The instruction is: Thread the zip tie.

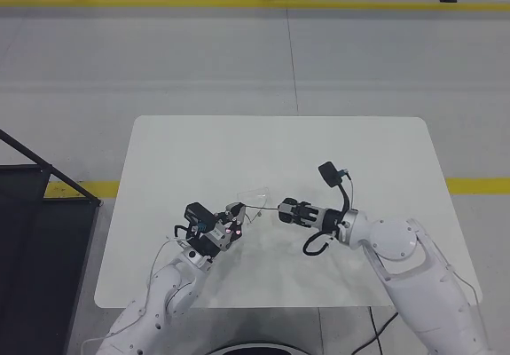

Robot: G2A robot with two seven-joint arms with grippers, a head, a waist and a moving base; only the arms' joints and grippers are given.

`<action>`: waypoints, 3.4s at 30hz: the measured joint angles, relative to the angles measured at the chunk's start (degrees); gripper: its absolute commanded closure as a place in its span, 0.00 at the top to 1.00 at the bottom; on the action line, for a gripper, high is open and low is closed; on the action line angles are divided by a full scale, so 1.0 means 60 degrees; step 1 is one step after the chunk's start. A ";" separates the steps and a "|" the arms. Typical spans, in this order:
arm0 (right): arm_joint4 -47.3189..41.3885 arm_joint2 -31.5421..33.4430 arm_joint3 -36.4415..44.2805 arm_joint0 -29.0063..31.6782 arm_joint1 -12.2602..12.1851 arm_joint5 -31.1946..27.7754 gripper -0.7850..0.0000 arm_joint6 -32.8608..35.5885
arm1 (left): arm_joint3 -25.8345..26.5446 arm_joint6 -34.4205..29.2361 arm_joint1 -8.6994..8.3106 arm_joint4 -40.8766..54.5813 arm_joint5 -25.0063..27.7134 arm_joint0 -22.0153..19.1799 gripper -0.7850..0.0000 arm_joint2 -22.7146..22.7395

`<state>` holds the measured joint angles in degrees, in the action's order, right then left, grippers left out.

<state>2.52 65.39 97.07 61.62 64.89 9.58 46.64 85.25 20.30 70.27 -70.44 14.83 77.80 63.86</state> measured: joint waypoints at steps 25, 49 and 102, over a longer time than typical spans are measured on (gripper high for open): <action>-0.0132 0.0171 0.0138 0.0291 -0.0039 -0.0220 0.00 -0.0076 | 0.0127 -0.0100 -0.0001 -0.0007 -0.0006 0.0059 0.00 0.0048; -0.0213 0.0364 0.0264 0.0451 -0.0124 -0.0138 0.00 0.0155 | -0.0024 0.0151 0.0022 -0.0343 0.0354 0.0046 0.00 0.0082; -0.1114 0.0292 0.0055 0.0392 -0.0091 -0.0659 0.00 -0.0074 | -0.0024 0.0151 0.0021 -0.0342 0.0354 0.0046 0.00 0.0082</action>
<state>-4.16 67.14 97.40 63.98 64.35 5.63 46.19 85.11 21.21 70.40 -72.50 16.95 78.08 64.35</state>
